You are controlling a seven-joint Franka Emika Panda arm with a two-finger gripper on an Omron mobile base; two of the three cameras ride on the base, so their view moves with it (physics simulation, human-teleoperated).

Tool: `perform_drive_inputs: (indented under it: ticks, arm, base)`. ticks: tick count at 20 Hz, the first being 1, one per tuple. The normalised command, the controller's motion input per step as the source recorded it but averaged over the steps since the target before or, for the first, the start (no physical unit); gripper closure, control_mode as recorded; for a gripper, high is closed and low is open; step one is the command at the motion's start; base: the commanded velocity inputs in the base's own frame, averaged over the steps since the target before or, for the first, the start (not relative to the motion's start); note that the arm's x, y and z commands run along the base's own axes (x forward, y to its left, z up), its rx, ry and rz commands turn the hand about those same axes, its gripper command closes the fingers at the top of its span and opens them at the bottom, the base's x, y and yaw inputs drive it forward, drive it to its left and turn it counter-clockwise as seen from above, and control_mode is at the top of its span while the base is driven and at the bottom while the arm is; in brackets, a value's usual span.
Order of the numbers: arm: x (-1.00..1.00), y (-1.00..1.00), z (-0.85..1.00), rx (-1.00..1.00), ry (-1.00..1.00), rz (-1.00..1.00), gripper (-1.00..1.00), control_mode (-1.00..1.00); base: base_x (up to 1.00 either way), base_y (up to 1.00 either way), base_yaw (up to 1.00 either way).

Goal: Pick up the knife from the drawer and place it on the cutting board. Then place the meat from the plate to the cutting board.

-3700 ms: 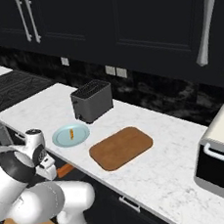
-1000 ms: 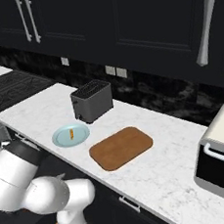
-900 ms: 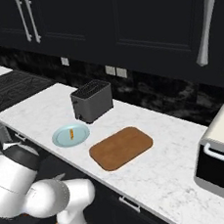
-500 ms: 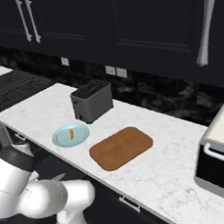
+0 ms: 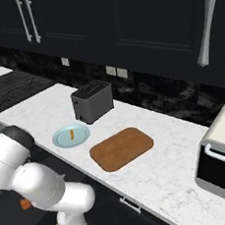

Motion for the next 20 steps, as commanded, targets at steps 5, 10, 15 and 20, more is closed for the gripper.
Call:
perform_drive_inputs:
  ticks: [5,10,15,20]
  arm:
    - [0.17,0.09,-0.27,-0.03,0.0,0.0,-1.0,-1.0]
    - [0.04,-0.02,-0.25,-0.01,0.0,0.0,-1.0,-1.0]
    - [-0.01,-0.05,-0.17,-0.01,0.0,0.0,-1.0,-1.0]
    - [0.07,0.02,-0.34,-0.05,0.01,0.0,-1.0,-1.0]
  base:
    - [0.0,0.0,0.0]
    - [0.0,0.0,0.0]
    - [0.0,0.0,0.0]
    - [0.0,0.0,0.0]
